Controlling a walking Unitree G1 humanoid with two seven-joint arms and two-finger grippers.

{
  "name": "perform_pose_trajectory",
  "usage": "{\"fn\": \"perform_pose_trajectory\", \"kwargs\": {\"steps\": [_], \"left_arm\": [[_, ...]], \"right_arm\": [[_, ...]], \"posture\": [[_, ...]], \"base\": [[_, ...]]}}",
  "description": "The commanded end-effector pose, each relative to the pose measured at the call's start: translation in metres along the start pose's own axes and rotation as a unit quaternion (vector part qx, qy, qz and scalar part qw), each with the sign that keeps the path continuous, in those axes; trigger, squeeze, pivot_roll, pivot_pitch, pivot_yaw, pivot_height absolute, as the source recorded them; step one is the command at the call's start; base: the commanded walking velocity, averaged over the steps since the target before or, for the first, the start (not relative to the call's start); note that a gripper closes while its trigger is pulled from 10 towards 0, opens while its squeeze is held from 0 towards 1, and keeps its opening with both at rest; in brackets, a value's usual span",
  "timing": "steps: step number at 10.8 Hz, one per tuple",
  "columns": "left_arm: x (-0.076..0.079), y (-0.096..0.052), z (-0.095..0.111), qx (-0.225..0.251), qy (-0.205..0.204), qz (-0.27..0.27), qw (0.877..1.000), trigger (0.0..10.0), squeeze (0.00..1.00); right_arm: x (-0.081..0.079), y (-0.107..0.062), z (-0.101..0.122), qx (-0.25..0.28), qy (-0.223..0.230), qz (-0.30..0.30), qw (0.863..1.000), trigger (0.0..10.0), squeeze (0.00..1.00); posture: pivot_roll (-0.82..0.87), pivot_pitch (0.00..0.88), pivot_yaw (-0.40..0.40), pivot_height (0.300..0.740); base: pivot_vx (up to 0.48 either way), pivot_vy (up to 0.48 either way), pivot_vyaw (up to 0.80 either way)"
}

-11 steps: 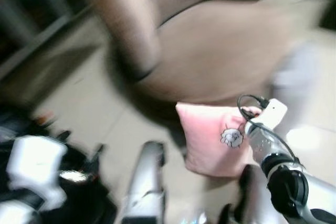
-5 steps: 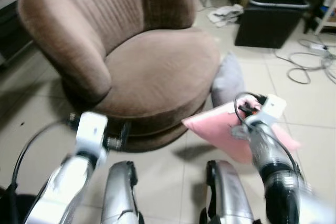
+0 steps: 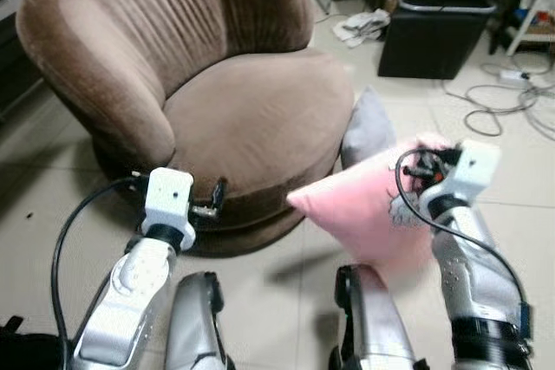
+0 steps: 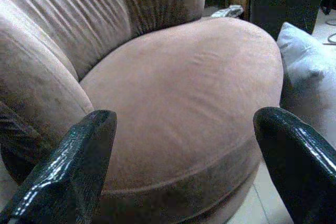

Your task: Move the pillow to the sofa from floor

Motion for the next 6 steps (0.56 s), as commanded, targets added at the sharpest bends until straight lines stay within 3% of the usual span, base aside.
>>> {"fn": "perform_pose_trajectory", "kwargs": {"steps": [1, 2, 4, 6], "left_arm": [[-0.002, 0.0, 0.008, 0.021, 0.009, 0.008, 1.0, 10.0, 0.0], [-0.002, 0.0, 0.011, 0.033, 0.007, 0.016, 0.999, 10.0, 0.0], [-0.002, -0.001, 0.015, 0.051, 0.007, 0.031, 0.998, 10.0, 0.0], [-0.002, -0.004, 0.023, 0.072, 0.018, 0.047, 0.996, 10.0, 0.0]], "right_arm": [[-0.012, -0.001, 0.024, 0.036, -0.016, 0.027, 0.999, 10.0, 0.0], [-0.014, -0.002, 0.032, 0.046, -0.039, 0.026, 0.998, 10.0, 0.0], [-0.017, -0.003, 0.045, 0.045, -0.042, 0.022, 0.998, 10.0, 0.0], [-0.038, 0.005, 0.064, 0.067, -0.043, 0.062, 0.995, 10.0, 0.0]], "posture": [[-0.03, 0.0, 0.019, 0.505], [-0.03, 0.0, 0.016, 0.505], [-0.02, 0.0, 0.007, 0.53], [0.02, 0.0, -0.026, 0.555]], "base": [[0.0, 0.0, 0.0], [0.0, 0.0, 0.0], [0.0, 0.0, 0.0], [0.0, 0.0, 0.0]]}}
Point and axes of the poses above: a point about 5 cm out from each wrist's last joint towards the gripper, its own y axis pointing out of the wrist towards the gripper, its own z axis along the axis of the wrist's last joint, x = y × z, the point moved 2 cm from there along y, pointing out of the wrist towards the gripper, and after that the axes turned 12 degrees about -y, right-handed, at the moved point
